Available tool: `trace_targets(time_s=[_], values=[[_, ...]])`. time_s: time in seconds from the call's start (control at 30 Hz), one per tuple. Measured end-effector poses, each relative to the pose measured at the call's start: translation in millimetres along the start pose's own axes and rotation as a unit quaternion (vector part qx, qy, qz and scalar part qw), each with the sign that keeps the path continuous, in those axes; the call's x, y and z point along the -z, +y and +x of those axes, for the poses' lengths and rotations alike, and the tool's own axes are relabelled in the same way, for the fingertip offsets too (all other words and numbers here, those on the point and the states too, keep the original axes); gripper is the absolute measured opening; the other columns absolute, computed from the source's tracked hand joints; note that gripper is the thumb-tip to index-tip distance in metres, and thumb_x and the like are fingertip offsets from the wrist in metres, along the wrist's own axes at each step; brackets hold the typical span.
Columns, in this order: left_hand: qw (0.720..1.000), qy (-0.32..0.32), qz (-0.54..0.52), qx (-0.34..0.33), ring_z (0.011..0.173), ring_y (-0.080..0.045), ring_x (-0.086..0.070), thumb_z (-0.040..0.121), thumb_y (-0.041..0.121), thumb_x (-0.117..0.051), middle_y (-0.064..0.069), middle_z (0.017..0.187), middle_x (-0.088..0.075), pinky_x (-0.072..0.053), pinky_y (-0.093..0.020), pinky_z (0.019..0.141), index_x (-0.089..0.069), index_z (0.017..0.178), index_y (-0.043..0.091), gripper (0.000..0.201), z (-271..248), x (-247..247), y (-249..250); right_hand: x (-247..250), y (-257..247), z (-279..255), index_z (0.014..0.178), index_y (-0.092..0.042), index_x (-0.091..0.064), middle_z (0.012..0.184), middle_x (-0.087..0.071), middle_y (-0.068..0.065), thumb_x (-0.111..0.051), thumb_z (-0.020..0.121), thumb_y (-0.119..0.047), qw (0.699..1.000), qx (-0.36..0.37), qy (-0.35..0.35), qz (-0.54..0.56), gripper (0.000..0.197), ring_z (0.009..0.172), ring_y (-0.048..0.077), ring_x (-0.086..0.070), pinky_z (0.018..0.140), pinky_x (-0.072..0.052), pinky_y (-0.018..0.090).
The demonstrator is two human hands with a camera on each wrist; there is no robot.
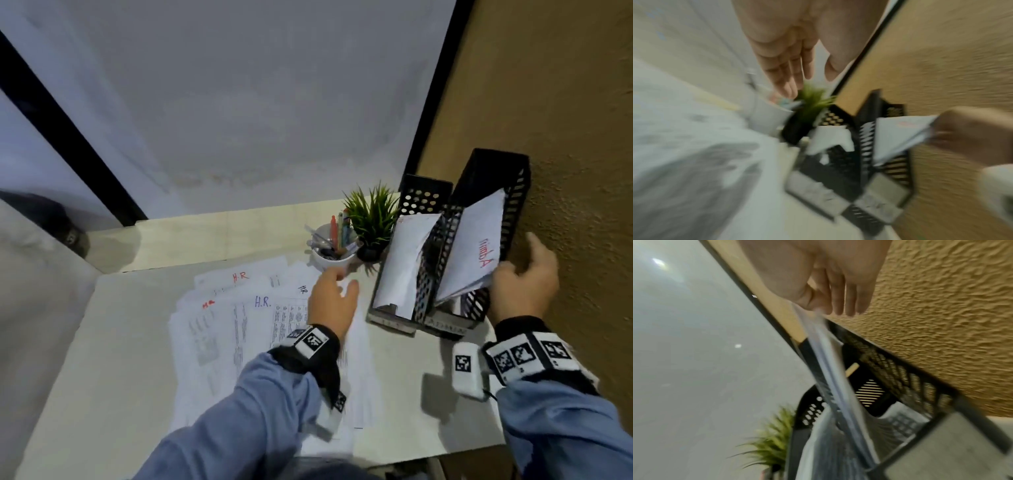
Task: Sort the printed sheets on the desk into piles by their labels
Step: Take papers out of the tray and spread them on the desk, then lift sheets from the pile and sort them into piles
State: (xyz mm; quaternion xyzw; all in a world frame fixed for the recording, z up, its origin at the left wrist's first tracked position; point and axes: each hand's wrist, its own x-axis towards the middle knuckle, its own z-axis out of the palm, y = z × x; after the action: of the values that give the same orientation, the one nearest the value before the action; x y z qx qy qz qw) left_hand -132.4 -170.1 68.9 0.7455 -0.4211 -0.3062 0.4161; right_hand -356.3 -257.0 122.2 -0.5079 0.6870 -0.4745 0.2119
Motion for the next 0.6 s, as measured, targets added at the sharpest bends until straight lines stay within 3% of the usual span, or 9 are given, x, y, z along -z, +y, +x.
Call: trace_targets(time_s=[0.07, 0.13, 0.23, 0.33, 0.43, 0.47, 0.53, 0.57, 0.6], values=[[0.991, 0.028, 0.088, 0.094, 0.107, -0.025, -0.056, 0.089, 0.027, -0.058, -0.007, 0.128, -0.052, -0.044, -0.031, 0.091, -0.049, 0.124, 0.01, 0.04, 0.8, 29.6, -51.1, -5.2, -19.2, -17.7, 0.132, -0.009, -0.049, 0.133, -0.042, 0.016, -0.046, 0.081, 0.004, 0.992, 0.117, 0.039, -0.005, 0.053, 0.124, 0.028, -0.037, 0.098, -0.028, 0.025], [0.964, 0.025, 0.17, 0.201, 0.12, -0.031, -0.047, 0.084, 0.032, -0.063, -0.014, 0.136, -0.041, -0.041, -0.039, 0.099, -0.038, 0.134, 0.005, 0.062, -5.3, 54.0, -91.7, -20.8, -27.5, -40.5, 0.12, -0.005, -0.057, 0.121, -0.046, 0.02, -0.046, 0.075, 0.006, 0.978, 0.203, 0.047, 0.006, 0.047, 0.115, 0.029, -0.039, 0.095, -0.03, 0.025], [0.921, -0.003, 0.239, 0.309, 0.128, -0.035, -0.035, 0.073, 0.041, -0.075, -0.015, 0.139, -0.031, -0.038, -0.044, 0.102, -0.025, 0.139, 0.004, 0.091, -25.3, 77.3, -123.1, -56.1, -23.8, -87.3, 0.102, -0.003, -0.062, 0.105, -0.049, 0.011, -0.046, 0.076, 0.007, 0.961, 0.263, -0.078, 0.043, 0.032, 0.1, 0.025, -0.049, 0.086, -0.043, 0.034], [0.912, -0.003, 0.258, 0.32, 0.125, -0.034, -0.036, 0.069, 0.04, -0.079, -0.013, 0.137, -0.03, -0.042, -0.043, 0.097, -0.024, 0.135, 0.005, 0.093, -38.7, 79.5, -139.2, -89.4, -4.5, -140.4, 0.102, -0.008, -0.061, 0.104, -0.051, 0.003, -0.049, 0.085, 0.006, 0.956, 0.137, -0.259, 0.009, 0.025, 0.085, 0.013, -0.051, 0.081, -0.048, 0.033], [0.916, 0.008, 0.225, 0.332, 0.118, -0.035, -0.046, 0.065, 0.036, -0.083, -0.015, 0.134, -0.032, -0.047, -0.041, 0.092, -0.025, 0.132, 0.004, 0.095, -40.0, 80.1, -146.0, -112.7, 26.6, -174.9, 0.117, -0.006, -0.056, 0.117, -0.048, 0.005, -0.052, 0.088, 0.0, 0.936, -0.059, -0.346, -0.031, 0.029, 0.101, 0.017, -0.053, 0.09, -0.043, 0.025], [0.918, 0.002, 0.202, 0.34, 0.117, -0.034, -0.049, 0.065, 0.034, -0.084, -0.015, 0.133, -0.035, -0.048, -0.039, 0.09, -0.024, 0.132, 0.004, 0.094, -40.3, 81.8, -148.2, -118.2, 35.3, -181.0, 0.112, -0.008, -0.058, 0.111, -0.051, 0.006, -0.053, 0.087, -0.001, 0.927, -0.091, -0.361, -0.048, 0.026, 0.1, 0.021, -0.053, 0.086, -0.041, 0.022], [0.929, -0.01, 0.142, 0.342, 0.111, -0.032, -0.055, 0.068, 0.026, -0.081, -0.014, 0.126, -0.046, -0.048, -0.037, 0.086, -0.027, 0.129, 0.006, 0.083, -42.7, 84.8, -153.9, -125.2, 48.1, -187.9, 0.078, -0.027, -0.05, 0.079, -0.046, -0.005, -0.057, 0.083, -0.003, 0.911, -0.116, -0.386, -0.088, 0.025, 0.085, 0.018, -0.046, 0.061, -0.034, 0.017], [0.938, -0.012, 0.117, 0.327, 0.105, -0.031, -0.058, 0.071, 0.021, -0.077, -0.013, 0.118, -0.052, -0.049, -0.036, 0.083, -0.033, 0.125, 0.009, 0.07, -45.3, 85.7, -157.8, -127.9, 53.0, -189.3, 0.071, -0.03, -0.041, 0.071, -0.039, -0.008, -0.058, 0.081, -0.004, 0.907, -0.12, -0.39, -0.101, 0.033, 0.082, 0.016, -0.04, 0.056, -0.028, 0.016], [0.948, -0.009, 0.105, 0.302, 0.098, -0.029, -0.06, 0.075, 0.016, -0.071, -0.011, 0.111, -0.058, -0.05, -0.034, 0.081, -0.04, 0.117, 0.011, 0.053, -48.0, 86.2, -161.5, -129.4, 55.3, -189.6, 0.074, -0.027, -0.045, 0.071, -0.039, -0.006, -0.06, 0.08, -0.004, 0.906, -0.132, -0.388, -0.106, 0.028, 0.081, 0.016, -0.04, 0.056, -0.029, 0.019]])
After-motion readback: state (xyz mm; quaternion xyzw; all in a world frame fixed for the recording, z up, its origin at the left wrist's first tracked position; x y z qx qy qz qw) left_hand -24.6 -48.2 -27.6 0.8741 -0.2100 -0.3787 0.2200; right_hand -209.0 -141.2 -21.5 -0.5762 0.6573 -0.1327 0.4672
